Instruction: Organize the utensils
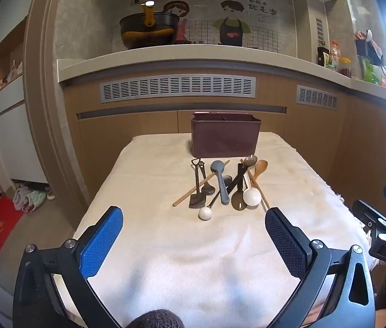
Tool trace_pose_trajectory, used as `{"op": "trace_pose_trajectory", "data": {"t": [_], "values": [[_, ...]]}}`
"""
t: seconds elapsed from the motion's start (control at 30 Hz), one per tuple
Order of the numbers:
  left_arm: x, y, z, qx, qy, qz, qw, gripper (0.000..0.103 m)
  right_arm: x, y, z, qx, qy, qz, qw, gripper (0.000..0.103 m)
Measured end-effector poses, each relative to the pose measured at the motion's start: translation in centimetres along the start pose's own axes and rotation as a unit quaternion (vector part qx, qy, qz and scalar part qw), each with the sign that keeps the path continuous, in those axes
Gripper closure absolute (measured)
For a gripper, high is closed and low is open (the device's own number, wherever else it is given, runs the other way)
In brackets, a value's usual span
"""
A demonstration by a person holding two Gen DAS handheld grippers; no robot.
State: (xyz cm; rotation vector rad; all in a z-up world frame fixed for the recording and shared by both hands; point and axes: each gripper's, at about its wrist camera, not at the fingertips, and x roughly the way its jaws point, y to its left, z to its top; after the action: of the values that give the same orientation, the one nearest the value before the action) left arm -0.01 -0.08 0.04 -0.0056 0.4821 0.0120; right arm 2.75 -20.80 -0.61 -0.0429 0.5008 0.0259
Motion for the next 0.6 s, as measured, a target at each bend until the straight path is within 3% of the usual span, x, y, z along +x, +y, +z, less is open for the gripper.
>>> {"op": "trace_pose_trajectory", "data": {"t": [0.6], "values": [[0.7,-0.23,-0.53,0.0,0.006,-0.003,1.0,0.0,0.37,-0.02,-0.33,0.007,-0.002,0.002,1.0,0.0]]}}
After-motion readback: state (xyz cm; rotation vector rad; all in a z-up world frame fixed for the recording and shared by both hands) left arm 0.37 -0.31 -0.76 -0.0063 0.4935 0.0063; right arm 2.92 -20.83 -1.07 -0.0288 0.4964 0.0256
